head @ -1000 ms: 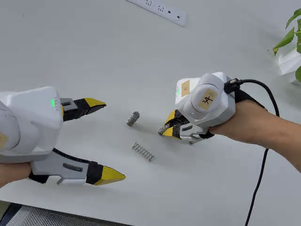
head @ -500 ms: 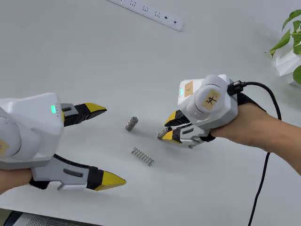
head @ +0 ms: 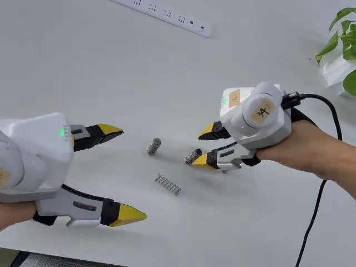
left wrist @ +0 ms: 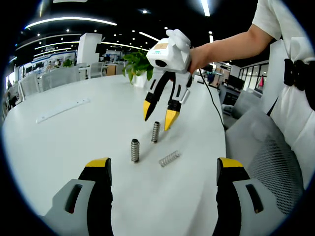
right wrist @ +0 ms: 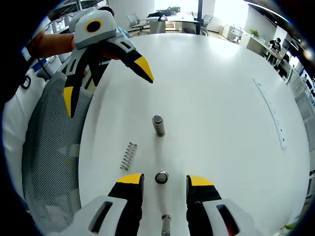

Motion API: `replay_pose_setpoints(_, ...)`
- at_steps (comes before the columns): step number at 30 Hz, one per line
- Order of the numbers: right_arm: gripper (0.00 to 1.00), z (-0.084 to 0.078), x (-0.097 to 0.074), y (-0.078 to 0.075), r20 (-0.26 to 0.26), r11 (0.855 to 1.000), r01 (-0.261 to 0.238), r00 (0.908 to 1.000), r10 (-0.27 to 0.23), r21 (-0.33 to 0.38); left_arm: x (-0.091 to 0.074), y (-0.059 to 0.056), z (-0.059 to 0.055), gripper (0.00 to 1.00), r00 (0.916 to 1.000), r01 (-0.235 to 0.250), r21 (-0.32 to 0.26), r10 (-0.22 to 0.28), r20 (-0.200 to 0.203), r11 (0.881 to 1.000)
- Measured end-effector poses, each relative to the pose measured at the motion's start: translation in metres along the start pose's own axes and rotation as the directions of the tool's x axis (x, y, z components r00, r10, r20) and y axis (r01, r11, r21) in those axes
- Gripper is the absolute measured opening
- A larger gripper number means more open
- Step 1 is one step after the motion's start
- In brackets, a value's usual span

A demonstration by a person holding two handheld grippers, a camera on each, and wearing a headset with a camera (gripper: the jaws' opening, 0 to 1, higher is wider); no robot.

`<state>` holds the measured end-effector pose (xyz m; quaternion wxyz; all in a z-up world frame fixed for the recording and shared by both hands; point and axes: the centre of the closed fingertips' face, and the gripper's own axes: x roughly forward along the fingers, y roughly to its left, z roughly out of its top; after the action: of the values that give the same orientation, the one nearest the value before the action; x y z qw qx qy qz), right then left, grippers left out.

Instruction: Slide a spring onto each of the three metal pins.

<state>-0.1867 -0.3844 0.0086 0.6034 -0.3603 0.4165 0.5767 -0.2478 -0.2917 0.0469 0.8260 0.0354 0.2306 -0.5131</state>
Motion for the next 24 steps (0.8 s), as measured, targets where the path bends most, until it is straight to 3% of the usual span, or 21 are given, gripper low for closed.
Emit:
replay_pose_setpoints(15, 0.49, -0.002, -0.025, 0.007, 0.115, 0.997, 0.05, 0.9918, -0.056, 0.054, -0.004, -0.01, 0.004, 0.85, 0.9994, -0.008, 0.038, 0.009, -0.033, 0.999)
replay_pose_setpoints(24, 0.58, -0.006, -0.043, 0.014, 0.221, 0.991, 0.077, 0.9701, -0.1, 0.109, -0.006, -0.016, 0.006, 0.82, 0.9983, -0.011, 0.068, 0.015, -0.056, 0.998)
